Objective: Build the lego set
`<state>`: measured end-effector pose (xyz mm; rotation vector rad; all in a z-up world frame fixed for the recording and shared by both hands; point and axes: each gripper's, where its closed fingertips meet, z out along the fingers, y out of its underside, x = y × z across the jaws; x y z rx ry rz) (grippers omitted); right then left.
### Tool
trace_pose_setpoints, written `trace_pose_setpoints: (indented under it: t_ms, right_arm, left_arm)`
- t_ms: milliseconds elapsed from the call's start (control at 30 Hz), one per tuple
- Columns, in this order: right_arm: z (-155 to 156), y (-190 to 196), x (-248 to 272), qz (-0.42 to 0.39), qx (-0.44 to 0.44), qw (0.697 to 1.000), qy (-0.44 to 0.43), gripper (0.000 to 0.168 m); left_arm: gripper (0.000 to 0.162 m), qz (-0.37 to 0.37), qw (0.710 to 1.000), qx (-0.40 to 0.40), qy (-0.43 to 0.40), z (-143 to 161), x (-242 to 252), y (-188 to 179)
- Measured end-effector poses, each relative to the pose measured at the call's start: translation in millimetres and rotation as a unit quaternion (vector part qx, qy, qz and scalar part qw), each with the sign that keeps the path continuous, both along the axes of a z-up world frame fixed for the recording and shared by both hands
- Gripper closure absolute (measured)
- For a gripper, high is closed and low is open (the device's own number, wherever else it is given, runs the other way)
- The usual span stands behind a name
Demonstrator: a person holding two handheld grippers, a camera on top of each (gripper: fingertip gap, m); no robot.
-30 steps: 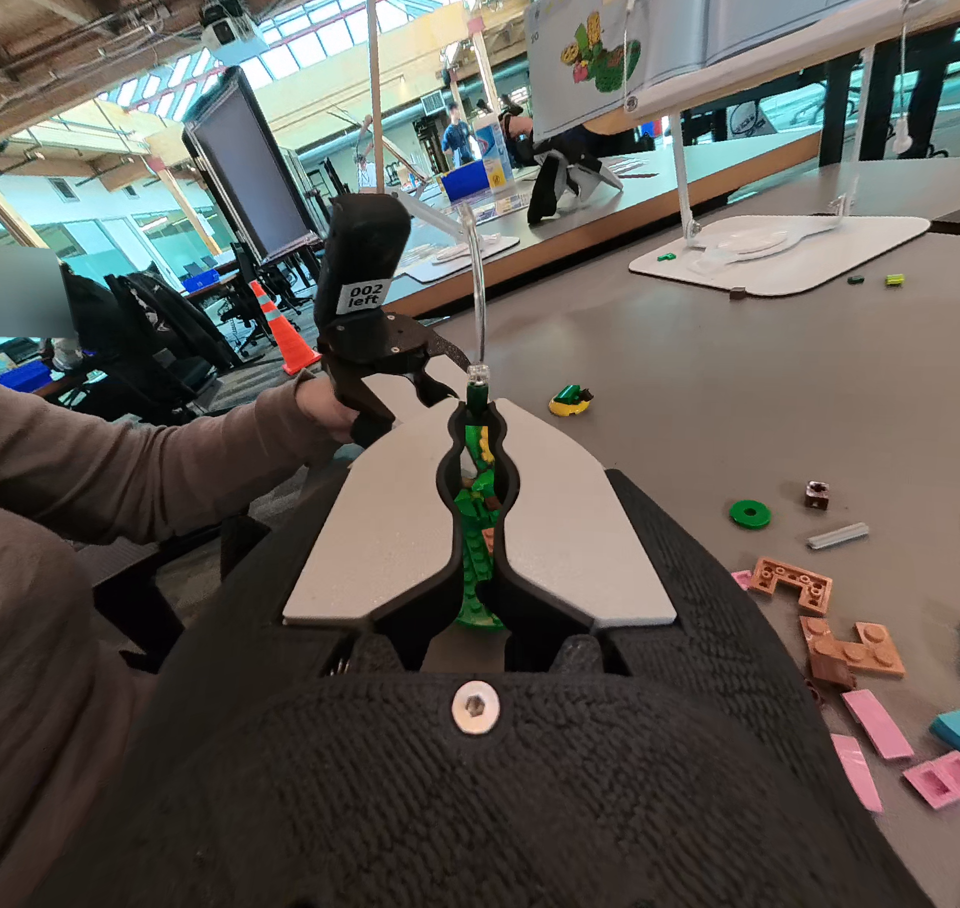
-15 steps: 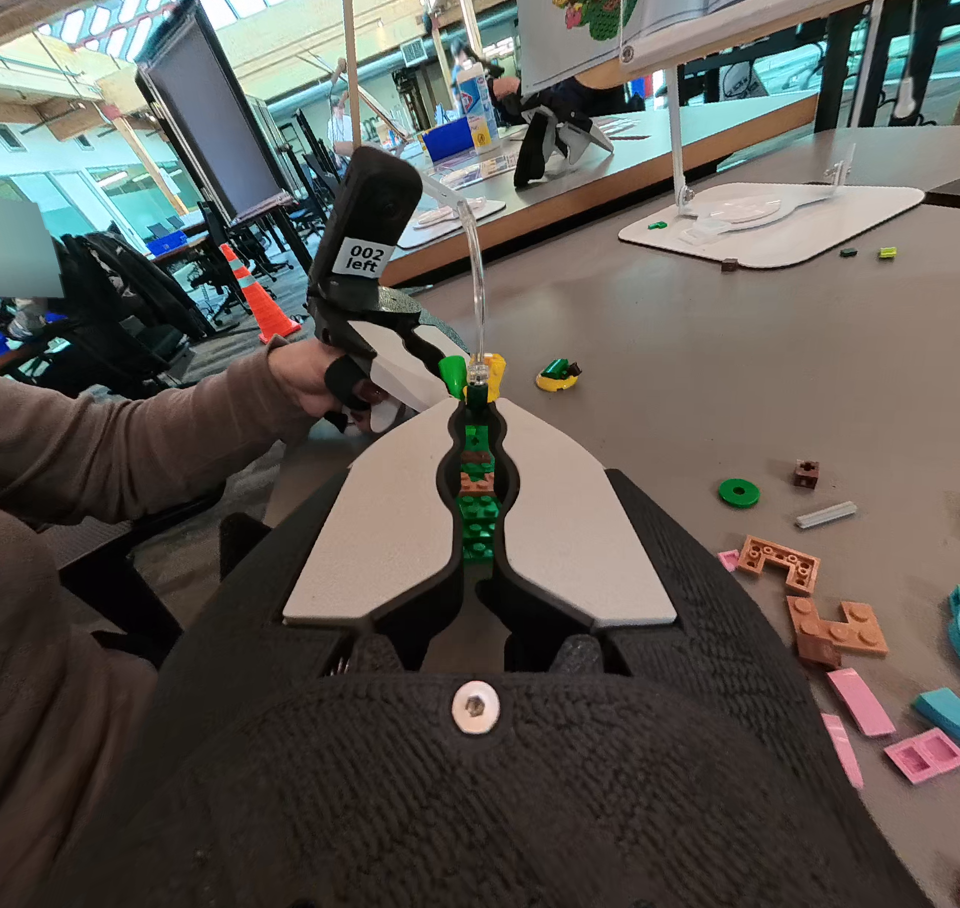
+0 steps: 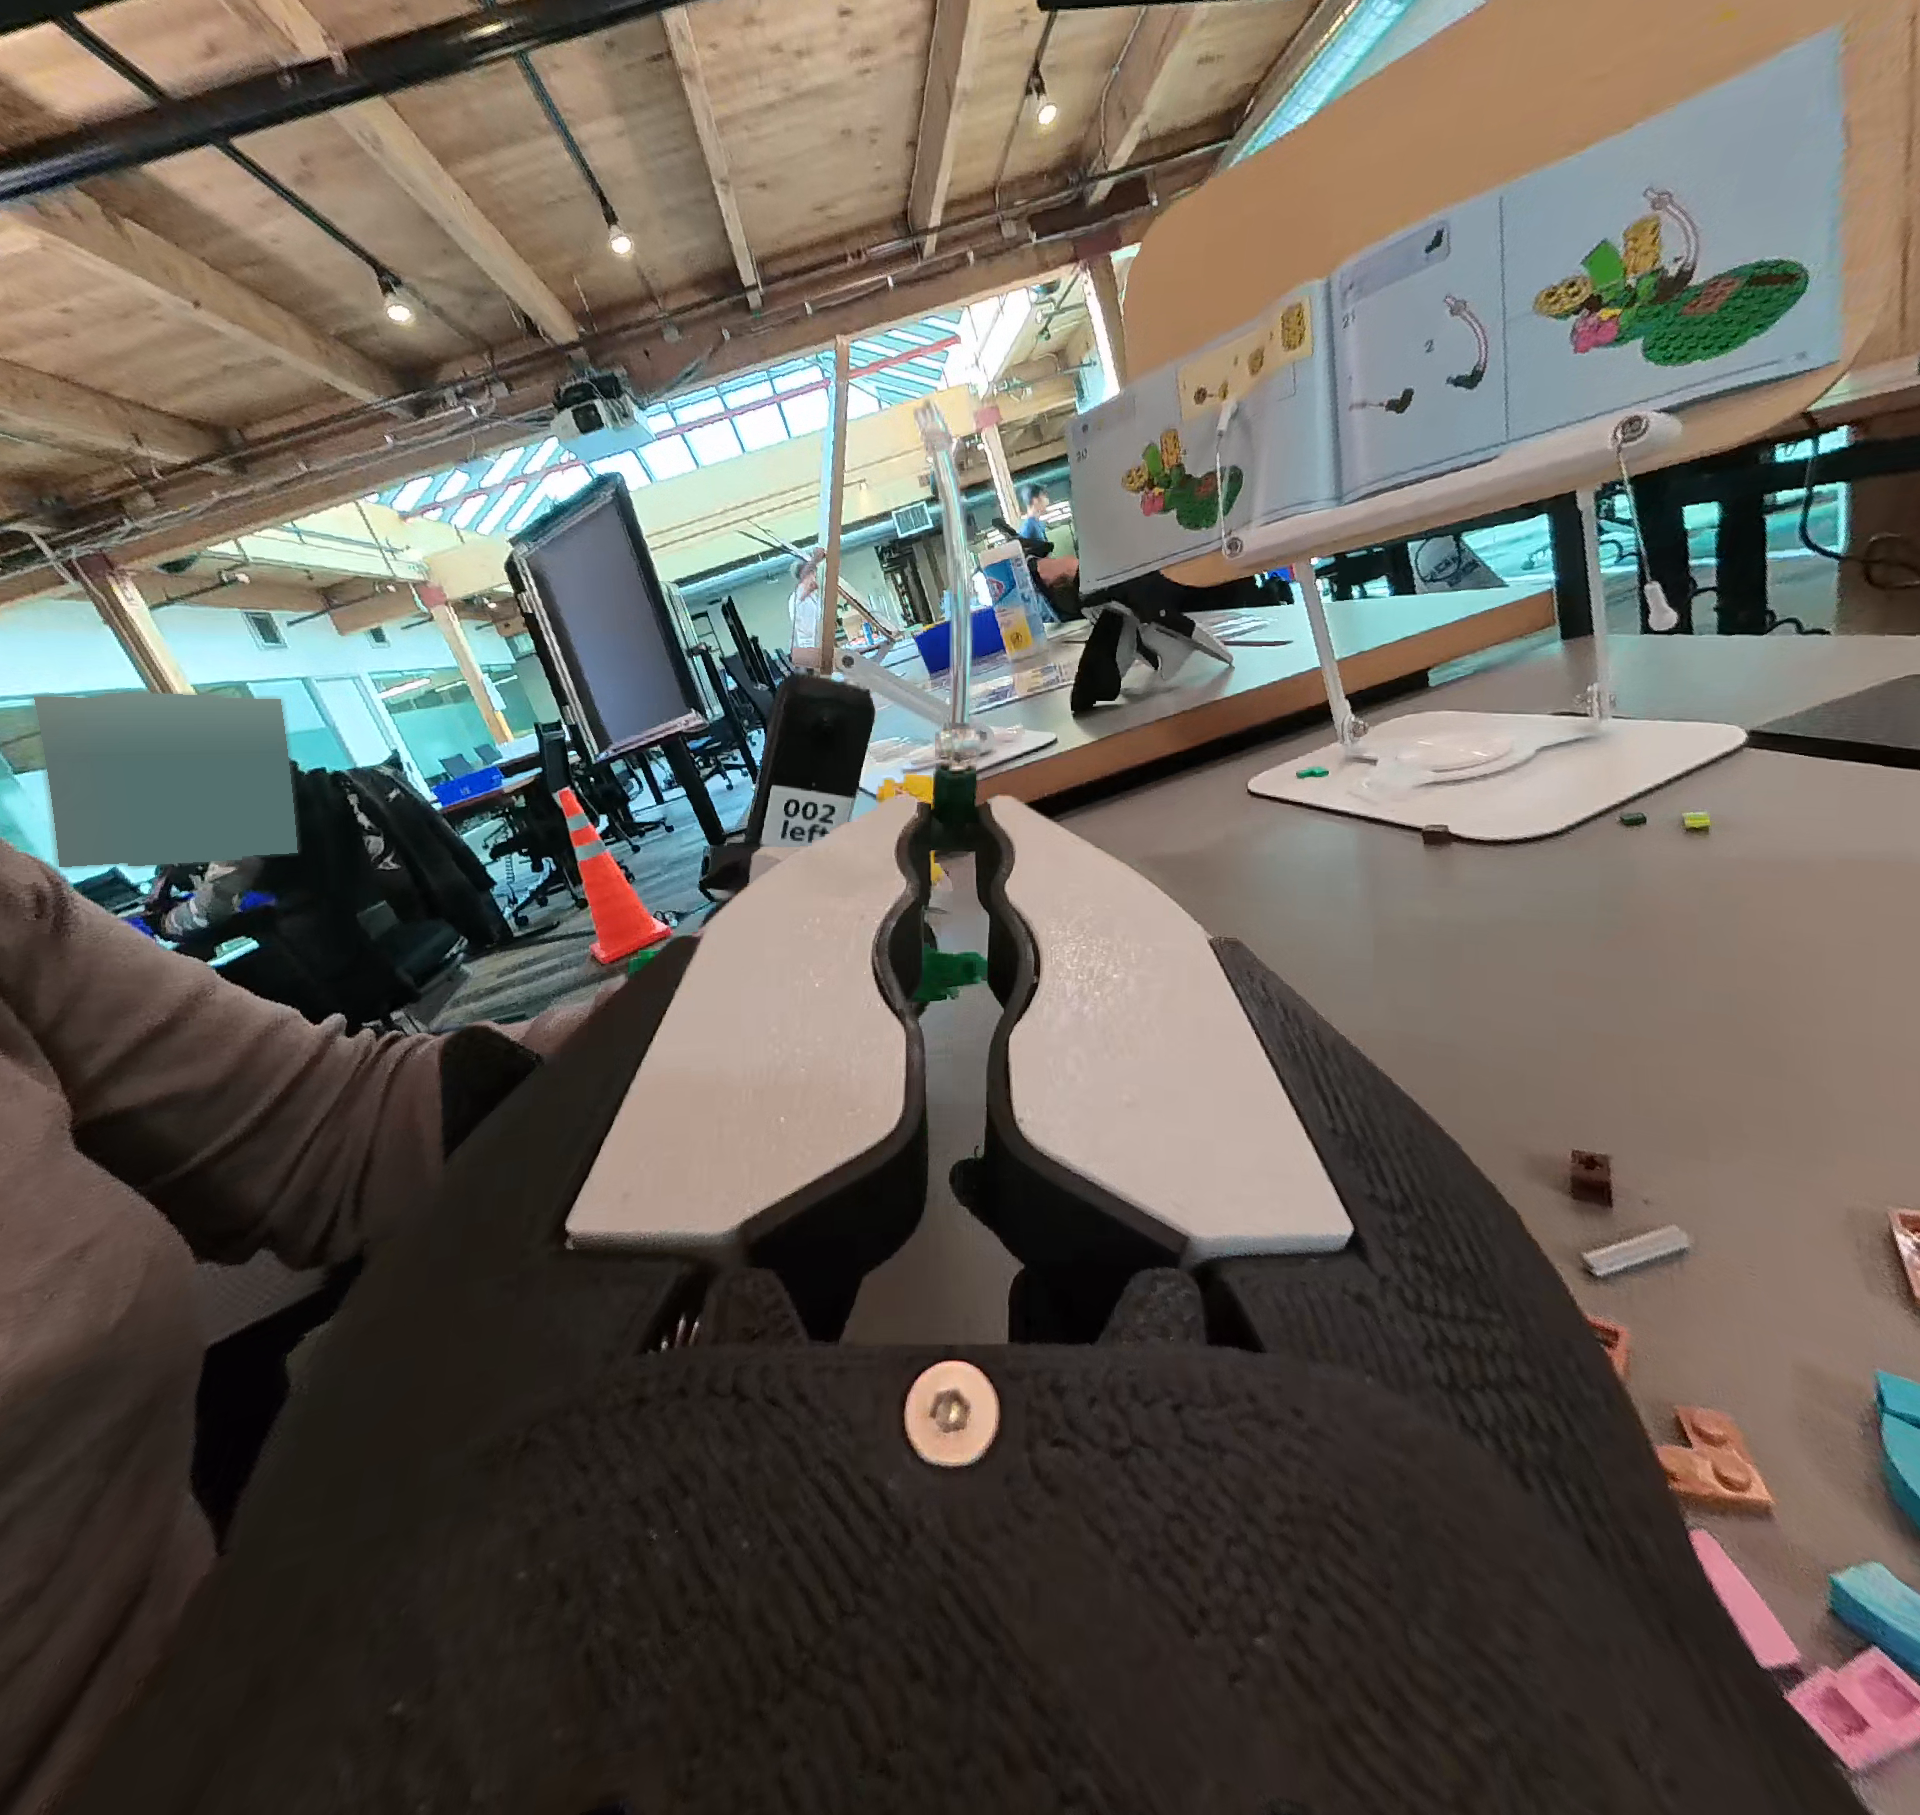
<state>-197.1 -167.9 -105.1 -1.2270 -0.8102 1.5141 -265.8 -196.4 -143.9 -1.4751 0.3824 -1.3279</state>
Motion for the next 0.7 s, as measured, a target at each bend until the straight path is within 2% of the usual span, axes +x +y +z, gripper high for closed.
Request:
trace_pose_setpoints:
  t_ms: [133, 300, 533, 700]
  right_arm:
    - [7.4, -2.3, 3.9, -0.003, 0.010, 1.000, 0.007, 0.163]
    - [10.7, 1.4, 10.1, -0.012, 0.009, 1.000, 0.014, 0.163]
    - [6.0, 3.0, 7.7, -0.008, -0.002, 1.000, 0.009, 0.163]
    - [-6.4, 5.9, 0.6, -0.027, 0.013, 0.999, -0.035, 0.163]
  left_arm:
    - [0.146, 0.028, 0.999, 0.022, -0.016, 6.1, 2.3, 0.6]
    - [0.146, 0.022, 1.000, 0.018, -0.002, 0.2, 14.9, -1.3]
    - [0.146, 0.056, 0.996, 0.005, 0.069, -15.5, 15.4, 6.2]
    - [0.146, 0.125, 0.975, -0.008, 0.184, -31.6, 3.5, 13.9]
